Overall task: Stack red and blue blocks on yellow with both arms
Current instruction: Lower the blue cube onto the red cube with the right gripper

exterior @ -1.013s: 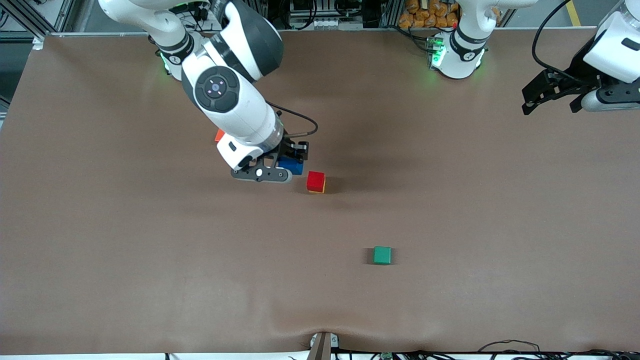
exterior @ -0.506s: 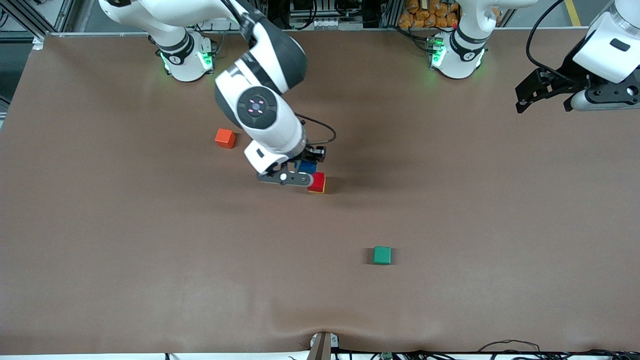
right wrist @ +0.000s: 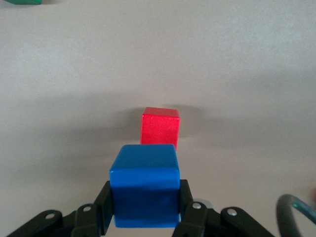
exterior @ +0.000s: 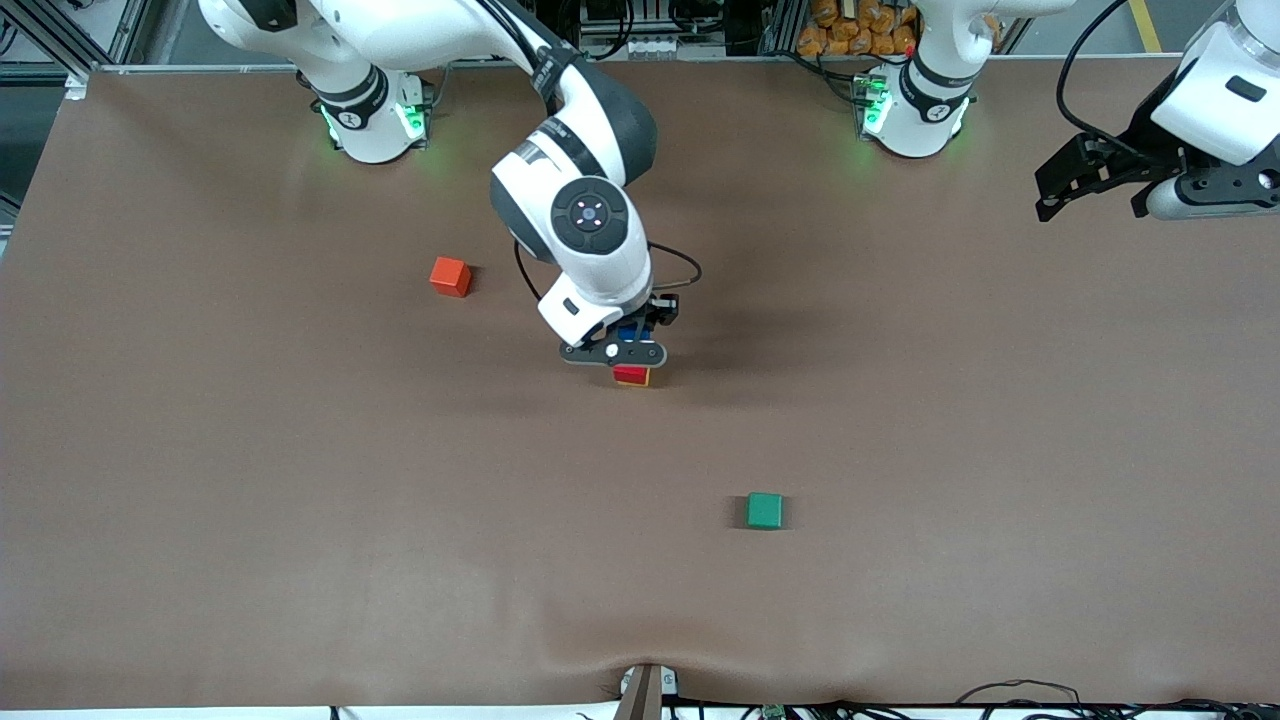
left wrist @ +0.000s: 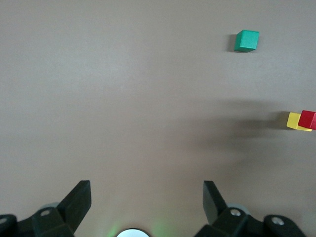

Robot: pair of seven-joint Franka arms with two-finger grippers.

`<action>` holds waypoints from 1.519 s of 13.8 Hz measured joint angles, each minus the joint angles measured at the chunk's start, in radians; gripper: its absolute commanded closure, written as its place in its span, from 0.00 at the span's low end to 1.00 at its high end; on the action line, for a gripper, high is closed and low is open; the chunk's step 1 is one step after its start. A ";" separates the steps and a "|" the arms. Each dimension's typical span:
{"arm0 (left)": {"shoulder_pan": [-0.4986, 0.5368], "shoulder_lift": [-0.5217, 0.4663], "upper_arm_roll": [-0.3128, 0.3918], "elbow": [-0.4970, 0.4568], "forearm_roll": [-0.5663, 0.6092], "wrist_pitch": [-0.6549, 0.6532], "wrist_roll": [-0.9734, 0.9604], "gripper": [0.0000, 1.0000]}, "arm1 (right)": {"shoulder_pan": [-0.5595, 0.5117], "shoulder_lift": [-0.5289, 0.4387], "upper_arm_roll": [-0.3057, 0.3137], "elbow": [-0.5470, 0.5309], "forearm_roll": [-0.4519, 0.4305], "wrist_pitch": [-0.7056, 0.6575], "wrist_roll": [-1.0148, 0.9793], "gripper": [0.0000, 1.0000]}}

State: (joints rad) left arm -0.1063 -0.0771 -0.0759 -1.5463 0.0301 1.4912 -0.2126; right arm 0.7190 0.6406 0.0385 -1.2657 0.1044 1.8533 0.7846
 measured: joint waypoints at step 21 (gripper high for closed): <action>0.001 0.001 0.001 0.000 0.000 -0.004 0.000 0.00 | 0.014 0.073 -0.009 0.001 -0.049 0.086 0.003 1.00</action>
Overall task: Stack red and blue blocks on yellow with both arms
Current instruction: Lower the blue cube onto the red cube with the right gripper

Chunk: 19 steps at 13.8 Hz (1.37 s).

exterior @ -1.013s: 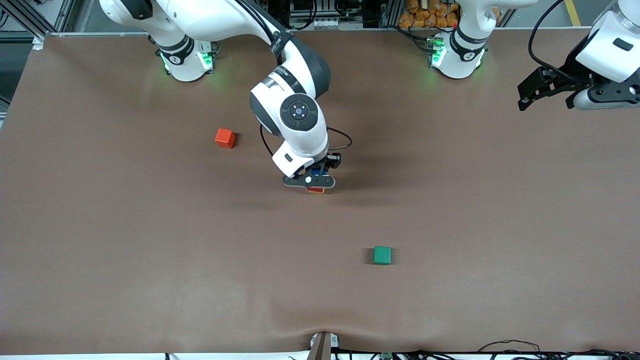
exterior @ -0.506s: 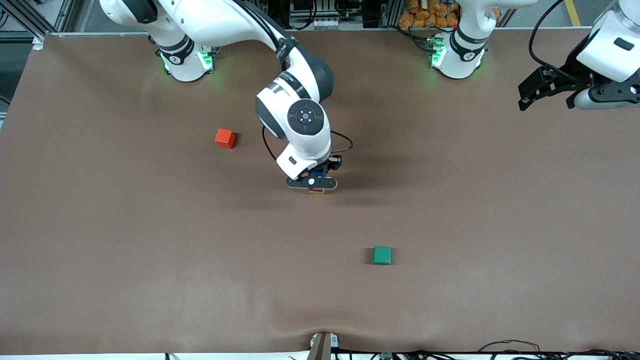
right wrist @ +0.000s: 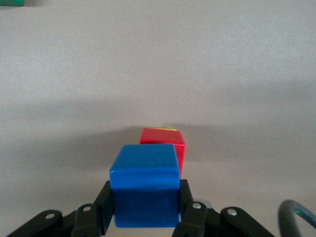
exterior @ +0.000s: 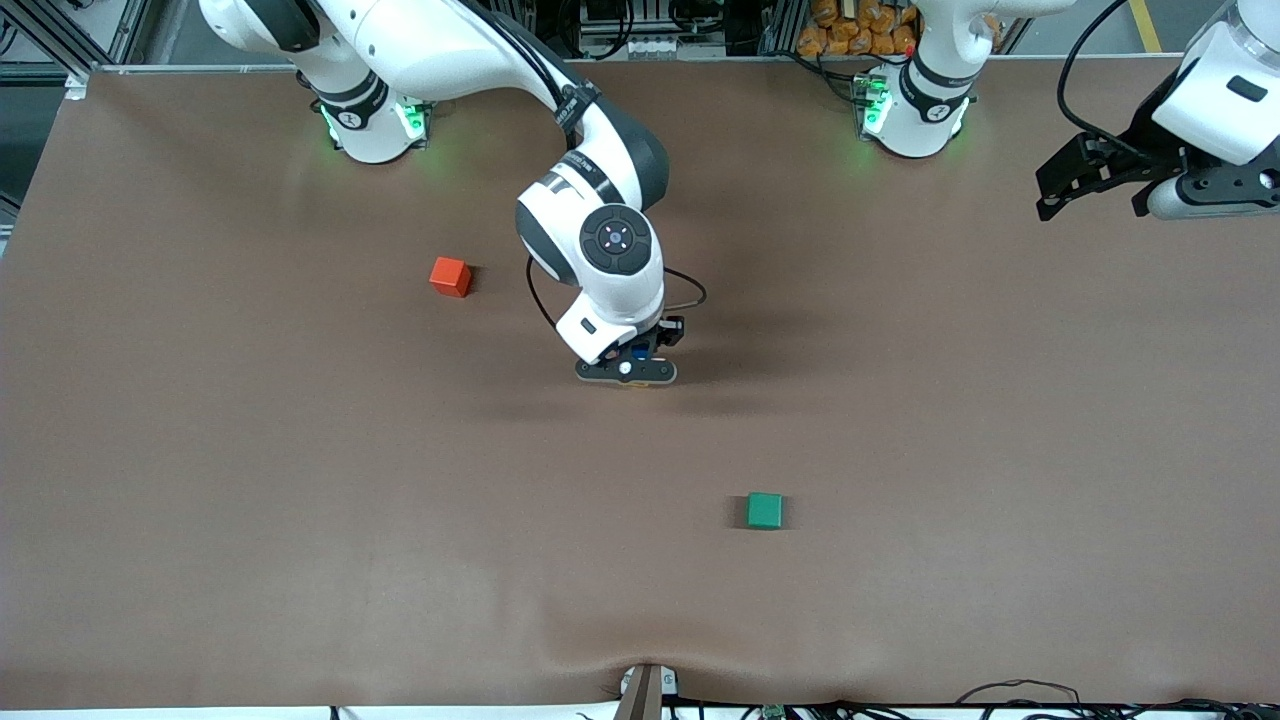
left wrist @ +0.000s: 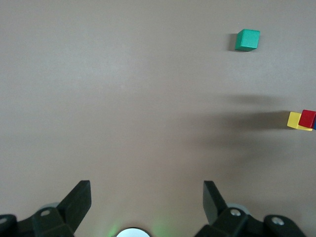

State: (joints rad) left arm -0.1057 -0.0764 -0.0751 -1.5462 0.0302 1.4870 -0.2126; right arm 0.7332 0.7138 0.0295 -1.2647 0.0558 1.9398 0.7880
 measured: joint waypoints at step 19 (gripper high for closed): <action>0.001 0.001 0.002 0.002 0.000 0.004 0.000 0.00 | 0.002 0.023 -0.001 -0.005 0.000 -0.002 0.000 0.01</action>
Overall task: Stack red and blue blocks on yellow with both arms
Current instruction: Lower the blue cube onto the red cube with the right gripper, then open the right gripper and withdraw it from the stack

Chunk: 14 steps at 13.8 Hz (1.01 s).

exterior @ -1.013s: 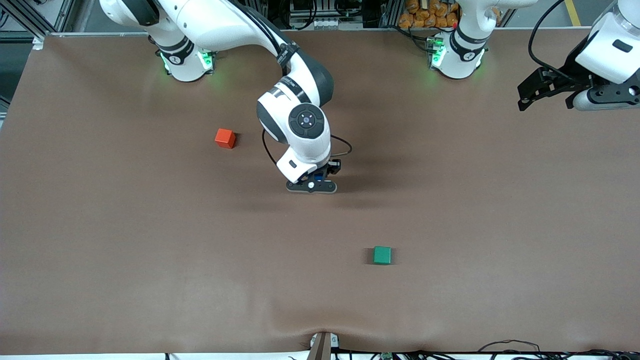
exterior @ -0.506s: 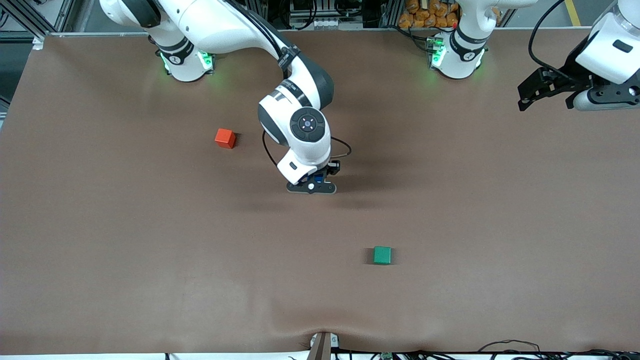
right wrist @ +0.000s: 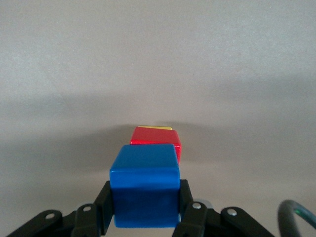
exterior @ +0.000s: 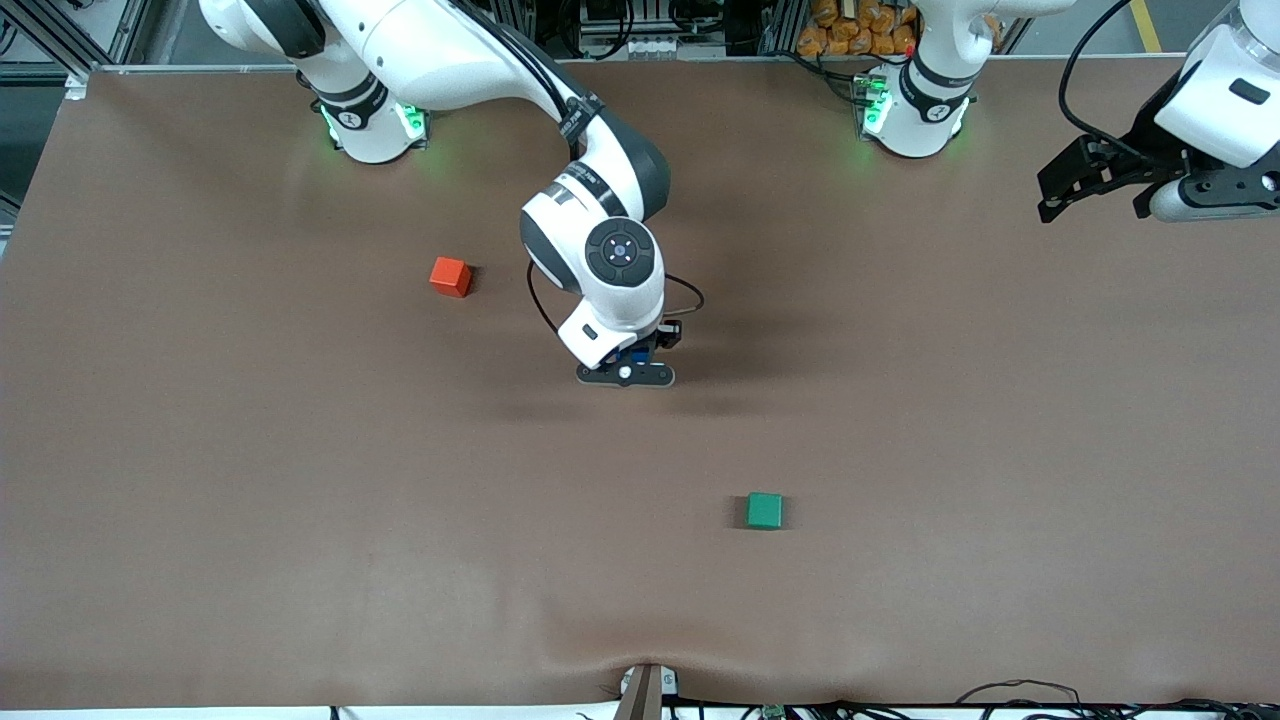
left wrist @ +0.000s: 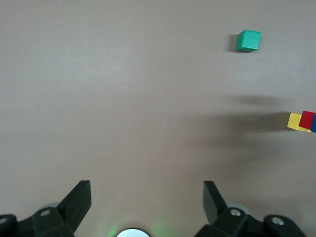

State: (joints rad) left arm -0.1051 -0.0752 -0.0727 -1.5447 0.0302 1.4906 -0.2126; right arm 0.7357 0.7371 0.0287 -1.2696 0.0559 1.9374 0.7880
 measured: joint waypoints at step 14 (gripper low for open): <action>0.000 -0.001 0.000 0.002 0.000 0.000 0.002 0.00 | -0.071 -0.080 -0.013 0.038 0.116 -0.118 0.007 0.00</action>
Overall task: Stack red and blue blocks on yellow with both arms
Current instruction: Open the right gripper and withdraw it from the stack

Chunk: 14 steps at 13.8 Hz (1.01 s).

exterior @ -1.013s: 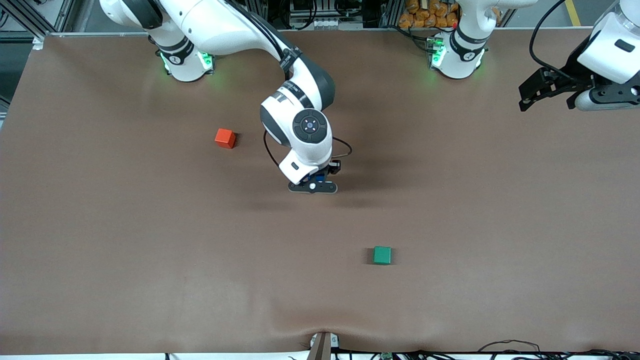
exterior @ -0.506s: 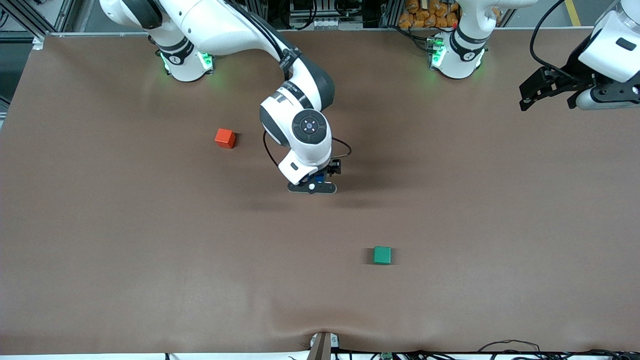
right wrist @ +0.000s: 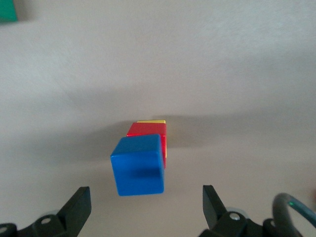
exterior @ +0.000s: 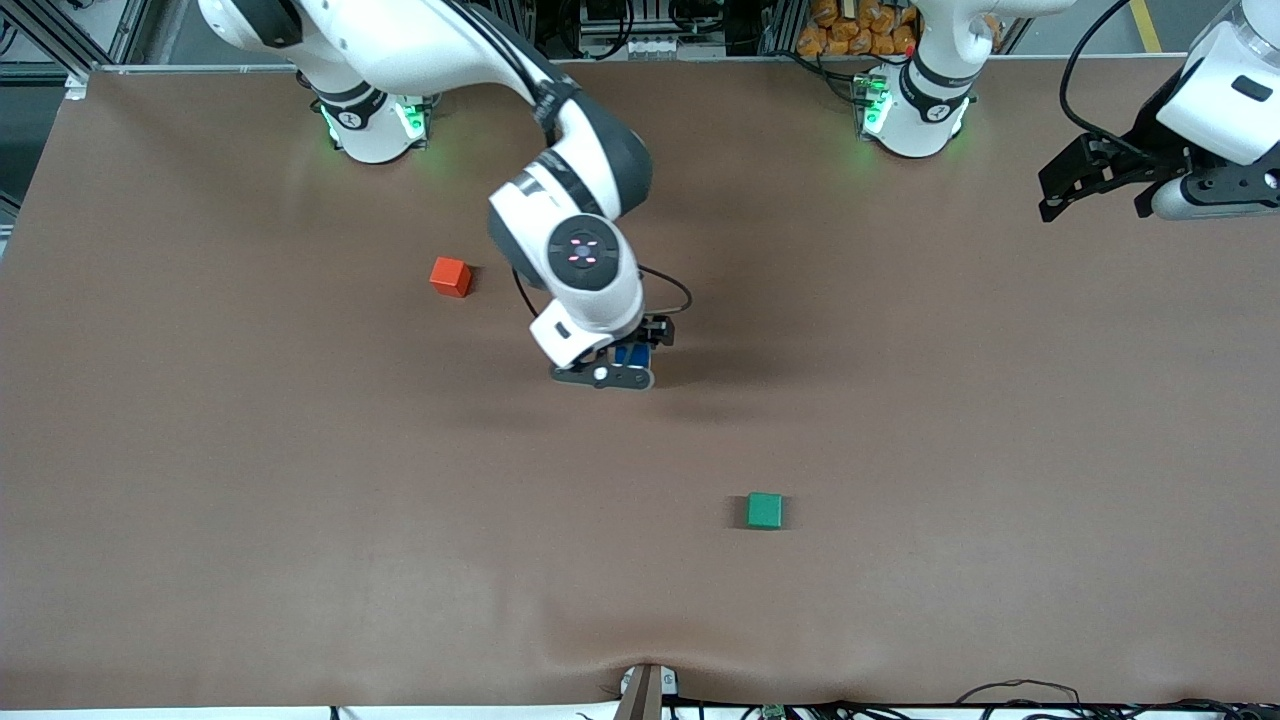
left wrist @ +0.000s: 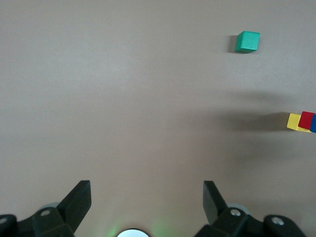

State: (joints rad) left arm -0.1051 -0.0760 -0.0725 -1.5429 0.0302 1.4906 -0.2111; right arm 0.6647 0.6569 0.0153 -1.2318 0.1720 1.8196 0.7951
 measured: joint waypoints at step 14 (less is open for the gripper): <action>0.000 0.000 0.002 0.001 0.000 0.000 0.003 0.00 | -0.383 -0.268 -0.033 0.034 -0.013 -0.433 -0.141 0.00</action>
State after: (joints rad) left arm -0.1047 -0.0761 -0.0707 -1.5420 0.0302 1.4906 -0.2085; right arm 0.2817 0.3887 -0.0175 -1.1977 0.1591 1.3869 0.6542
